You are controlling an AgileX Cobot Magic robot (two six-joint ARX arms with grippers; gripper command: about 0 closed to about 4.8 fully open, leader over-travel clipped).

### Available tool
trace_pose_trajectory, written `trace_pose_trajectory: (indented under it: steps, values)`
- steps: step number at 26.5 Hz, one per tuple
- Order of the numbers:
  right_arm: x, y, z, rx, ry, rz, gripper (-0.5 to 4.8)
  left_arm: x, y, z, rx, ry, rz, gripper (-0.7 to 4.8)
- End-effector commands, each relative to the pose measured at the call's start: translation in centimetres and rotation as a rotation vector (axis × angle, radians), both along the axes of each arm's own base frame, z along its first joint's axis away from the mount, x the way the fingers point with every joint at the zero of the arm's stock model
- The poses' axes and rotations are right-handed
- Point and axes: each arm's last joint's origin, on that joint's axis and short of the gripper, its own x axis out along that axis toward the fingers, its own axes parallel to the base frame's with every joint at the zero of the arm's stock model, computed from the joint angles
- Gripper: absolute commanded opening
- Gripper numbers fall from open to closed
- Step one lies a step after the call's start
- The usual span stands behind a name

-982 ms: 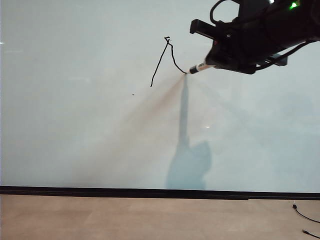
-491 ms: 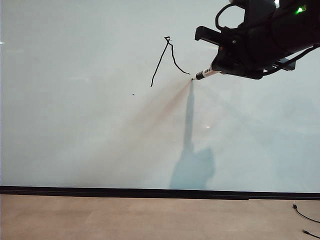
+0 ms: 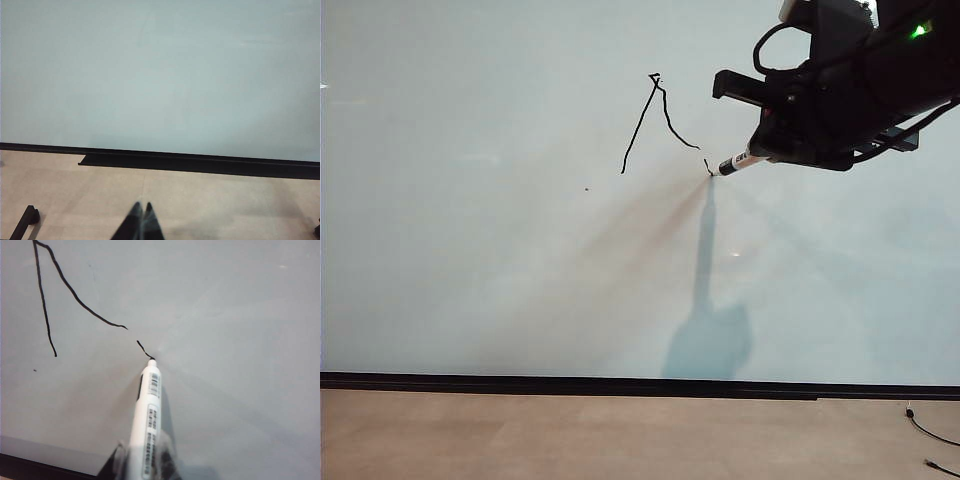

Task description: Pick up the pen on the shelf to the right of the whiteboard and write the letter A.

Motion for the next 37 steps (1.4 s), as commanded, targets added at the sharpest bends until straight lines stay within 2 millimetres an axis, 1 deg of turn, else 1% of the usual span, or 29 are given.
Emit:
trace_pose_trajectory:
  steps: [1,5,7,9,12,15,21,37]
  values:
    - [-0.2,0.3,0.6,0.026,-0.035,0.032,-0.05,0.0,0.0,0.2,0.004,-0.011,-0.004,-0.05]
    - [-1.3,1.4,0.8,0.021,-0.033,0.074,-0.05,0.0,0.0,0.2,0.004,-0.011,-0.005,-0.04]
    - [-2.1,2.6,1.3,0.011,-0.074,0.131,-0.05,0.0,0.0,0.2,0.004,-0.011,-0.005,-0.05]
    - [-2.1,3.0,1.6,-0.014,-0.082,0.162,-0.05,0.0,0.0,0.2,0.004,-0.011,-0.005,-0.04]
    - [-1.3,3.8,2.7,-0.099,-0.131,0.205,-0.05,0.0,0.0,0.2,0.004,-0.011,-0.004,-0.05]
    - [-0.5,4.0,3.2,-0.12,-0.136,0.218,-0.05,0.0,0.0,0.2,0.004,-0.012,-0.004,-0.05]
    - [0.9,4.4,3.6,-0.158,-0.145,0.213,-0.05,0.0,0.0,0.2,0.004,-0.011,-0.004,-0.04]
    - [1.3,4.1,4.4,-0.149,-0.188,0.19,-0.05,0.0,0.0,0.2,0.004,-0.011,-0.004,-0.04]
